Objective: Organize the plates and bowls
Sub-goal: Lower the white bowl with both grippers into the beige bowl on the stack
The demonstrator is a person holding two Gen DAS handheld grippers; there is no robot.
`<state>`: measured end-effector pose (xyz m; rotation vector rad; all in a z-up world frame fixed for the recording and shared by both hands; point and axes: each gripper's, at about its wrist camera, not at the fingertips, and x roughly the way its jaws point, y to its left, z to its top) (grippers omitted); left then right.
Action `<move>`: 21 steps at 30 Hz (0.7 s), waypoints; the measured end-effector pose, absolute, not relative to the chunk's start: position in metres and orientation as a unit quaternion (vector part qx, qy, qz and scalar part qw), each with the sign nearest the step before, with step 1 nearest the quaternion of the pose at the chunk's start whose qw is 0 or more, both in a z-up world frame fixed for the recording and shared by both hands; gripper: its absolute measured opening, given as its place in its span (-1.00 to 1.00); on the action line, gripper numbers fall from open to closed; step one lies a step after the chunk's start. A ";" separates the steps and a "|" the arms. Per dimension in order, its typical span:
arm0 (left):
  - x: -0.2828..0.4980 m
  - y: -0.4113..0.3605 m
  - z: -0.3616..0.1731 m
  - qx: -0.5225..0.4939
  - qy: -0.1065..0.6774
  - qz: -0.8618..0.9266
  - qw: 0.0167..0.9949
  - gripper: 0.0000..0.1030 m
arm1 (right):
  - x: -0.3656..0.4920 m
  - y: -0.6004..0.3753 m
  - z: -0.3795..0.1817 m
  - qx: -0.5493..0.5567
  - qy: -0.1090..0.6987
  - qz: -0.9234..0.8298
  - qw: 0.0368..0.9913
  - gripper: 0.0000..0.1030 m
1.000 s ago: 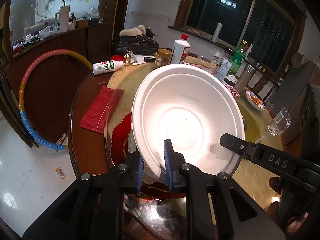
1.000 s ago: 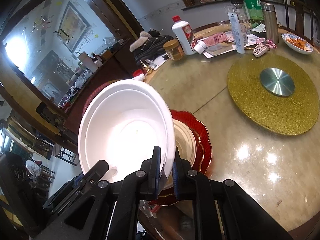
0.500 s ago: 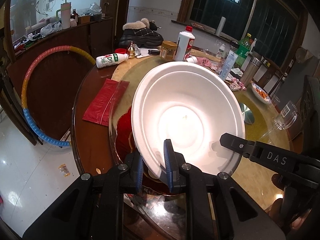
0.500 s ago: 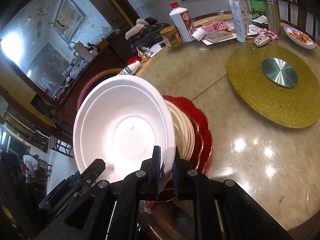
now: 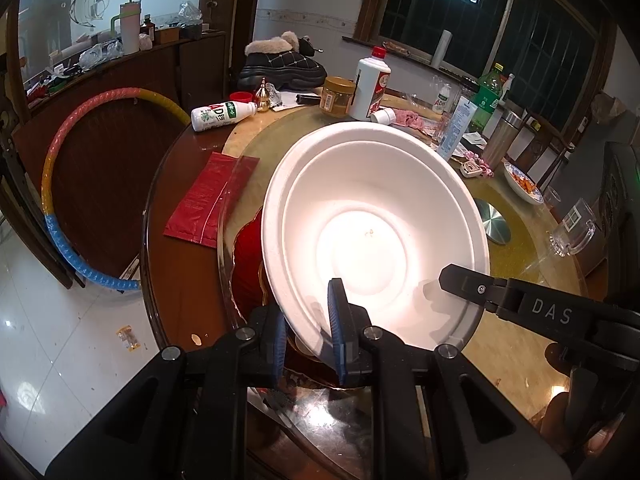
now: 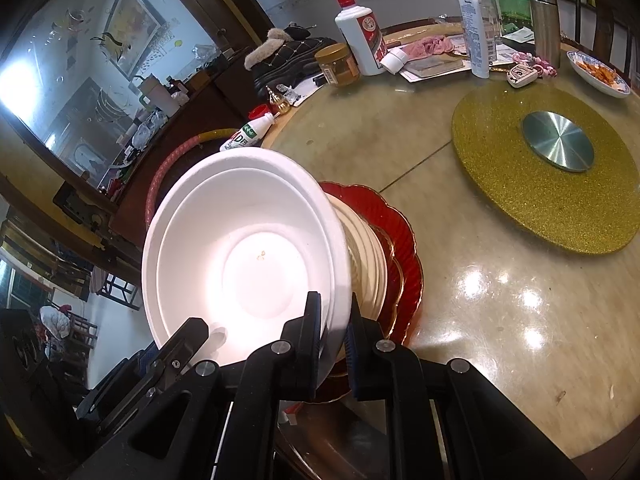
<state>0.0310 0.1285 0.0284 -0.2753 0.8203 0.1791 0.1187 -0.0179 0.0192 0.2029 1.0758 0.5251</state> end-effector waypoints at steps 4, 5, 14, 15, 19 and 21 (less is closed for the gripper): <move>0.031 0.129 0.028 -0.132 0.399 0.087 0.903 -0.67 | 0.120 -0.017 0.019 0.092 0.507 0.247 0.821 -0.75; 0.031 0.129 0.028 -0.132 0.401 0.087 0.903 -0.67 | 0.120 -0.017 0.018 0.091 0.508 0.246 0.821 -0.74; 0.035 0.128 0.024 -0.131 0.413 0.085 0.897 -0.66 | 0.123 -0.013 0.016 0.078 0.516 0.242 0.818 -0.74; 0.035 0.128 0.024 -0.130 0.413 0.085 0.898 -0.66 | 0.123 -0.013 0.016 0.077 0.516 0.243 0.818 -0.74; 0.035 0.129 0.023 -0.132 0.413 0.085 0.897 -0.66 | 0.124 -0.011 0.016 0.073 0.516 0.243 0.818 -0.74; 0.036 0.129 0.023 -0.133 0.414 0.085 0.896 -0.66 | 0.124 -0.011 0.016 0.072 0.516 0.242 0.818 -0.74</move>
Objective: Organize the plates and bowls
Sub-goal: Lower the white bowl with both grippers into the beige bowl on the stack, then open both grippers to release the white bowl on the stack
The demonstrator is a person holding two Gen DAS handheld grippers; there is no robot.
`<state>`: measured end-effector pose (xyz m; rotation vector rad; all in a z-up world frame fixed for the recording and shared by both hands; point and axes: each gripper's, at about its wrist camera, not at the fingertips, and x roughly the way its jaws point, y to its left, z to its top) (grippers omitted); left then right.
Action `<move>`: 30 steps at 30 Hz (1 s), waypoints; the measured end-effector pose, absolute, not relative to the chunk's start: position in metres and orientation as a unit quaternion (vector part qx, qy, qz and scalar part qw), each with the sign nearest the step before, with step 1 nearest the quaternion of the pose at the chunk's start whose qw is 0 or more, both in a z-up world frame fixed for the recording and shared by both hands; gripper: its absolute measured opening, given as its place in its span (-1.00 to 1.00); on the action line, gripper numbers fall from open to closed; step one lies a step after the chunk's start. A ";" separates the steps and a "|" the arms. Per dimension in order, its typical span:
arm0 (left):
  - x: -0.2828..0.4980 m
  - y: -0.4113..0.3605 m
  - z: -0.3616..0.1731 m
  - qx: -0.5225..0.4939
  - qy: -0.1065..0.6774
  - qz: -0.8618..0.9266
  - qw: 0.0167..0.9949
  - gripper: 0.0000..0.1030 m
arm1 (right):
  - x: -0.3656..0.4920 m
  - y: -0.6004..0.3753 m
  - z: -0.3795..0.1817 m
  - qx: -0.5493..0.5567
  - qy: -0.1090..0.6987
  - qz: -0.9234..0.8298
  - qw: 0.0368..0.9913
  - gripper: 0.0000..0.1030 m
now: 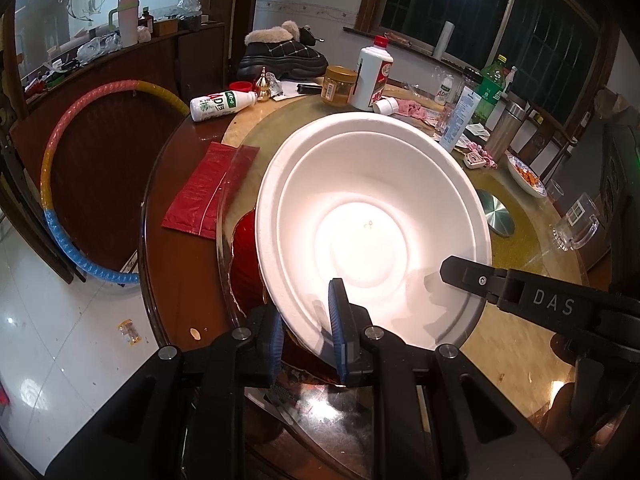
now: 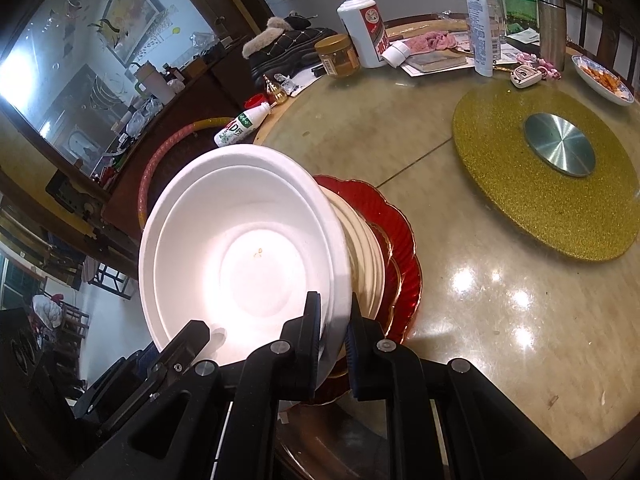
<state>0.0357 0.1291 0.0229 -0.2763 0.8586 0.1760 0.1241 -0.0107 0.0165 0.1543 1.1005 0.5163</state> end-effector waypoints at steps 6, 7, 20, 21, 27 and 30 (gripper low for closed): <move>0.036 0.130 0.024 -0.133 0.412 0.084 0.897 -0.66 | 0.125 -0.010 0.018 0.072 0.515 0.241 0.819 -0.74; 0.037 0.129 0.025 -0.131 0.411 0.085 0.898 -0.66 | 0.124 -0.009 0.019 0.071 0.515 0.242 0.819 -0.74; 0.048 0.135 0.026 -0.146 0.419 0.083 0.892 -0.62 | 0.131 -0.002 0.022 0.074 0.520 0.248 0.814 -0.41; 0.049 0.136 0.026 -0.147 0.419 0.083 0.892 -0.62 | 0.131 -0.002 0.023 0.073 0.519 0.247 0.815 -0.41; 0.050 0.140 0.029 -0.155 0.415 0.097 0.892 0.05 | 0.136 -0.004 0.031 0.073 0.511 0.236 0.823 -0.07; 0.049 0.140 0.037 -0.145 0.398 0.105 0.900 0.08 | 0.138 -0.002 0.038 0.069 0.506 0.235 0.827 -0.07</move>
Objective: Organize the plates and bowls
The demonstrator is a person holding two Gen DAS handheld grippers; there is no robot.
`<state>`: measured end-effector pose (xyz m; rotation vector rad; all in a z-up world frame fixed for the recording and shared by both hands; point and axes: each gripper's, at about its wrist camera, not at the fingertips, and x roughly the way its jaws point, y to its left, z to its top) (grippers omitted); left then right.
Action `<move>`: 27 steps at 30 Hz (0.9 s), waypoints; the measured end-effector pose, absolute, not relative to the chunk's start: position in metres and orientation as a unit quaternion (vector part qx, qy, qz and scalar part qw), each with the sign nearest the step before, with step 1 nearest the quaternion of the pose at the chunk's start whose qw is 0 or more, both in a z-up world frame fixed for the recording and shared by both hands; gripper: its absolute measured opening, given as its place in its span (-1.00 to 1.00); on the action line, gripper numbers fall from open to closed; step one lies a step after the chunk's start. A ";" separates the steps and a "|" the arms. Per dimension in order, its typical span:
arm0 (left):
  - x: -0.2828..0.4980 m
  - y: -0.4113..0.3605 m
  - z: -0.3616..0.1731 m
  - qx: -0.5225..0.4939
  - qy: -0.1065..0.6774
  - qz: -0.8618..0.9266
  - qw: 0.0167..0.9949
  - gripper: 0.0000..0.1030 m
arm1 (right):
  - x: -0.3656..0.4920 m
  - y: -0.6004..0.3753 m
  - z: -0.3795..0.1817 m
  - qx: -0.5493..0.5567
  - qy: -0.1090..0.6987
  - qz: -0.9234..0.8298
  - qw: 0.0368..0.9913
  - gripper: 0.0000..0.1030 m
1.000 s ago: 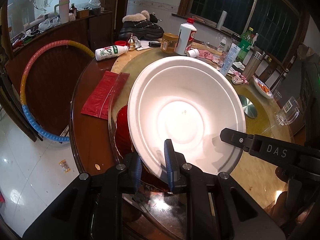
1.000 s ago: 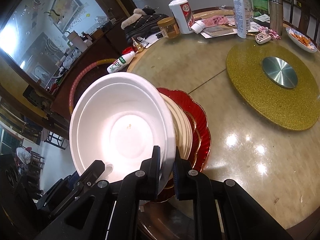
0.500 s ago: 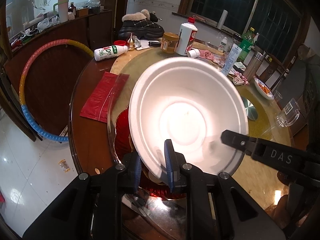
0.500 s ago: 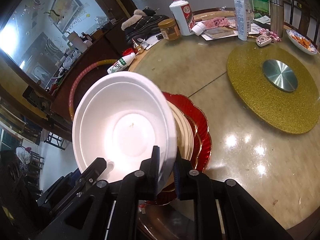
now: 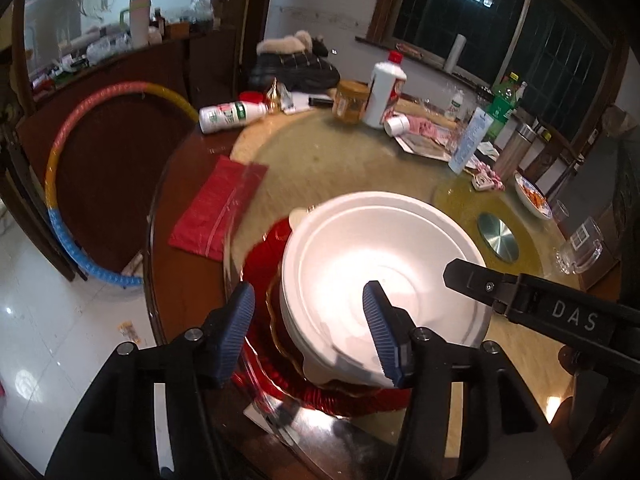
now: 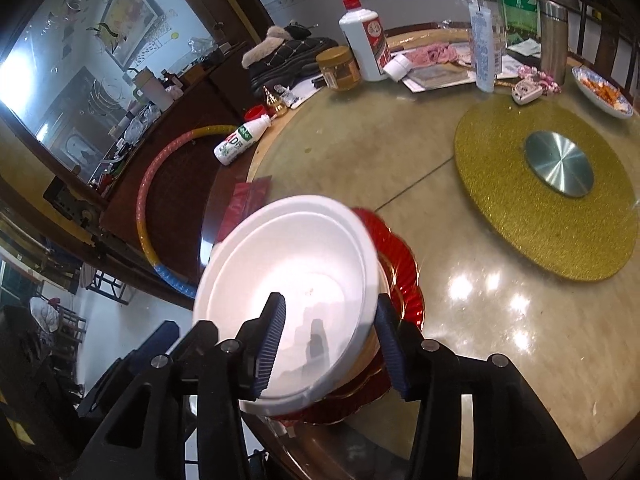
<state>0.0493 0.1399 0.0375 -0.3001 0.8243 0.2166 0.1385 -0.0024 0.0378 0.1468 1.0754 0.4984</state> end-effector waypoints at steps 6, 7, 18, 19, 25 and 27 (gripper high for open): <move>0.052 0.140 0.041 -0.136 0.392 0.106 0.904 0.19 | 0.139 0.006 0.039 0.053 0.506 0.236 0.828 0.04; 0.052 0.140 0.040 -0.135 0.394 0.105 0.903 0.19 | 0.138 0.007 0.039 0.051 0.506 0.237 0.828 0.05; 0.050 0.139 0.041 -0.144 0.394 0.101 0.902 0.19 | 0.132 0.004 0.054 0.039 0.492 0.234 0.838 0.15; 0.049 0.138 0.041 -0.144 0.393 0.101 0.902 0.19 | 0.131 0.004 0.057 0.037 0.489 0.235 0.839 0.15; 0.045 0.135 0.041 -0.146 0.396 0.098 0.901 0.19 | 0.125 0.003 0.063 0.034 0.483 0.239 0.842 0.16; 0.045 0.135 0.041 -0.146 0.398 0.097 0.900 0.19 | 0.124 0.002 0.064 0.035 0.483 0.239 0.842 0.16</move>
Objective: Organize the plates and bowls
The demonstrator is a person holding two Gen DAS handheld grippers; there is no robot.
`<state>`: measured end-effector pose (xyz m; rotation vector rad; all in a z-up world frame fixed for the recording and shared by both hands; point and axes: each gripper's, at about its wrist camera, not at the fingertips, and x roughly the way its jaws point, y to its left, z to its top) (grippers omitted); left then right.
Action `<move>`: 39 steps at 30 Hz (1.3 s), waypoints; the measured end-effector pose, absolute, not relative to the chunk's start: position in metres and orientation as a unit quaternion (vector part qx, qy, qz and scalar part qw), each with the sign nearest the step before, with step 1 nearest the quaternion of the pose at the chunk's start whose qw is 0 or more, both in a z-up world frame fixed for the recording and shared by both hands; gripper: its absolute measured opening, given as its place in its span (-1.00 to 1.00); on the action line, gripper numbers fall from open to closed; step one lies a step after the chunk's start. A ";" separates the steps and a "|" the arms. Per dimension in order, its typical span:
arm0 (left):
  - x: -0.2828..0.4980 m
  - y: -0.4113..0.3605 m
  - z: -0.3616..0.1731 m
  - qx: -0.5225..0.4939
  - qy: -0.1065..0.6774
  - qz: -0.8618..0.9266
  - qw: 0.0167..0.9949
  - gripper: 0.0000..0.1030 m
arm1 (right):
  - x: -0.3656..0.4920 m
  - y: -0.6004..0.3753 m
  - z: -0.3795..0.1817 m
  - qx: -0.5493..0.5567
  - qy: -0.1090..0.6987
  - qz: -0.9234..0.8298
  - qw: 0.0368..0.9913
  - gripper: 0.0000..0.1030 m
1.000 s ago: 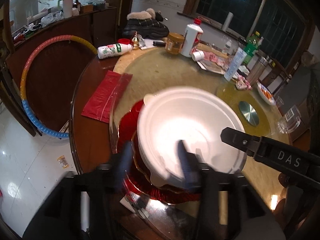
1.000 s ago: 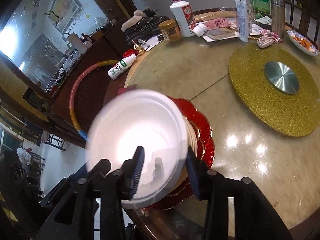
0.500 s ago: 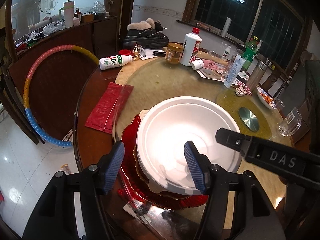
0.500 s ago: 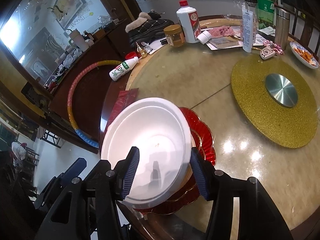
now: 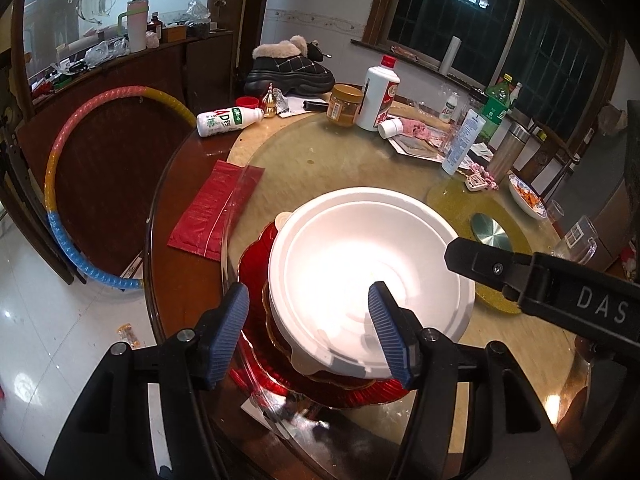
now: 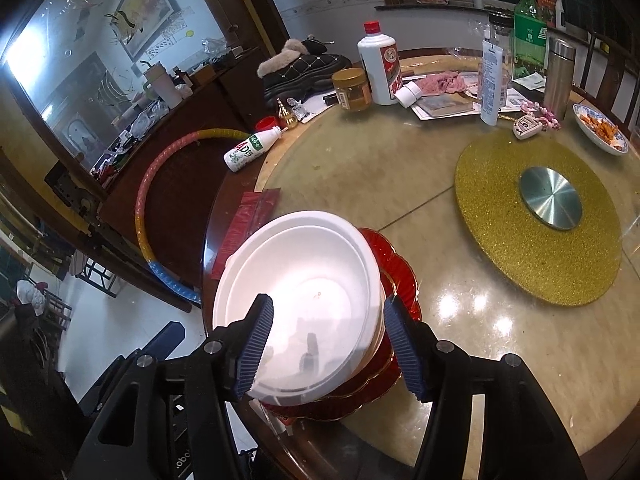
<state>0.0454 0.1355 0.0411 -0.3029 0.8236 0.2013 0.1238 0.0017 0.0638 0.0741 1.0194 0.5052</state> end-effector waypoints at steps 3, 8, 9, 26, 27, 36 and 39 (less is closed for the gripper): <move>0.042 0.133 0.041 -0.145 0.401 0.099 0.899 0.19 | 0.121 -0.001 0.066 0.035 0.480 0.240 0.843 0.18; 0.030 0.126 0.044 -0.131 0.395 0.104 0.903 0.29 | 0.112 -0.008 0.070 0.034 0.470 0.255 0.844 0.54; 0.025 0.125 0.045 -0.126 0.390 0.109 0.906 0.40 | 0.108 -0.011 0.070 0.027 0.466 0.262 0.845 0.59; -0.007 0.096 0.037 -0.079 0.378 0.108 0.916 1.00 | 0.034 -0.059 0.045 -0.133 0.368 0.289 0.873 0.99; -0.007 0.097 0.035 -0.085 0.379 0.104 0.916 1.00 | 0.029 -0.059 0.039 -0.148 0.366 0.293 0.871 0.99; -0.004 0.084 0.032 -0.058 0.389 0.117 0.912 1.00 | 0.014 -0.058 0.025 -0.165 0.360 0.316 0.862 0.99; -0.005 0.084 0.032 -0.058 0.387 0.117 0.913 1.00 | 0.011 -0.056 0.026 -0.171 0.354 0.319 0.862 0.99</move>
